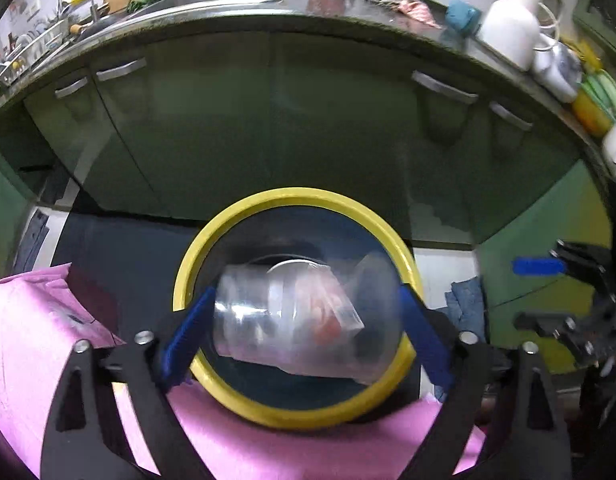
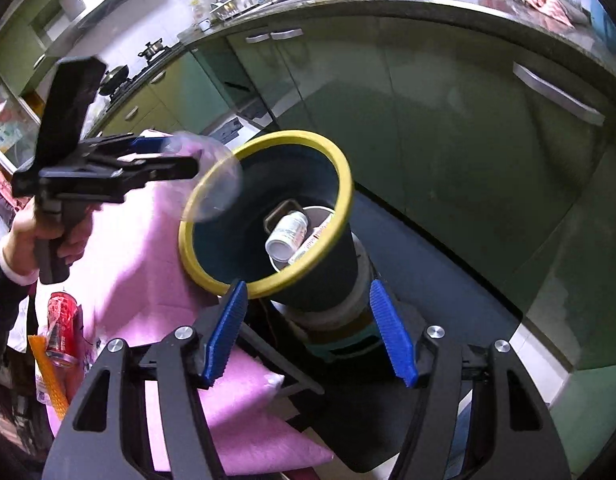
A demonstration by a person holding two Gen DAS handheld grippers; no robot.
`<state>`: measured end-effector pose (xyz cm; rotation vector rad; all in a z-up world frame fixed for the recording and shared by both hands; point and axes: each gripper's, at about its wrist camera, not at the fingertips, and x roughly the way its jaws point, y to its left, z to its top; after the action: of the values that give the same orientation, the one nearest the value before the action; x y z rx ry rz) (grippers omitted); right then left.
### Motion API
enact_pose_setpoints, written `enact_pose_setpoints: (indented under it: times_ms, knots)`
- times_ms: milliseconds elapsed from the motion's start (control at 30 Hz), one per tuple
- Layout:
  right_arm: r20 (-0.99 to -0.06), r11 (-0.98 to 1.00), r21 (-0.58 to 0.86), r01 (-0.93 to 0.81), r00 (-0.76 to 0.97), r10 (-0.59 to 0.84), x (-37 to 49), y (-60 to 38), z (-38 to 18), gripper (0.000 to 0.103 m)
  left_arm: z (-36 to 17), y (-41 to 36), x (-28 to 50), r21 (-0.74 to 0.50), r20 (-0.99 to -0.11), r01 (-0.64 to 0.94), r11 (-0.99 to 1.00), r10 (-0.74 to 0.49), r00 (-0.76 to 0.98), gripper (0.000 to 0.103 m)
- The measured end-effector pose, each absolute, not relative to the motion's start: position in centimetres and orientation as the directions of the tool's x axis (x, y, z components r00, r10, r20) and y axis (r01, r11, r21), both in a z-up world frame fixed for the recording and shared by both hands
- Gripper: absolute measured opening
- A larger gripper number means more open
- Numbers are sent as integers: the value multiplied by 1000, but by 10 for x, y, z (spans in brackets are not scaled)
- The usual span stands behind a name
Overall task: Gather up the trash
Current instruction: 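Carry the plastic cup over the bin and drop it with the left gripper, then grasp the red Coke can with the right gripper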
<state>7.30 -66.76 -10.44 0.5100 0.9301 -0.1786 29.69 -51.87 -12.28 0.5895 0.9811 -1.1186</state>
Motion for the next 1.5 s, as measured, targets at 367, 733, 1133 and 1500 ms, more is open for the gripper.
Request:
enact_pose_setpoints:
  times_ms: [367, 733, 1133, 1500]
  knots:
    - [-808, 888, 333, 317, 581, 96, 85, -641, -108, 65, -36, -431, 289, -132, -774, 897, 421, -609, 172, 91]
    - [-795, 956, 278, 90, 581, 176, 117, -541, -71, 66, 30, -175, 258, -125, -515, 637, 761, -598, 614, 96]
    - [-836, 911, 327, -251, 372, 403, 190, -362, -50, 66, -43, 7, 259, -218, -407, 186, 958, -262, 875, 96]
    - [-929, 895, 320, -310, 84, 361, 237, -274, -76, 66, -74, 50, 261, -265, -421, 73, 961, -184, 888, 96]
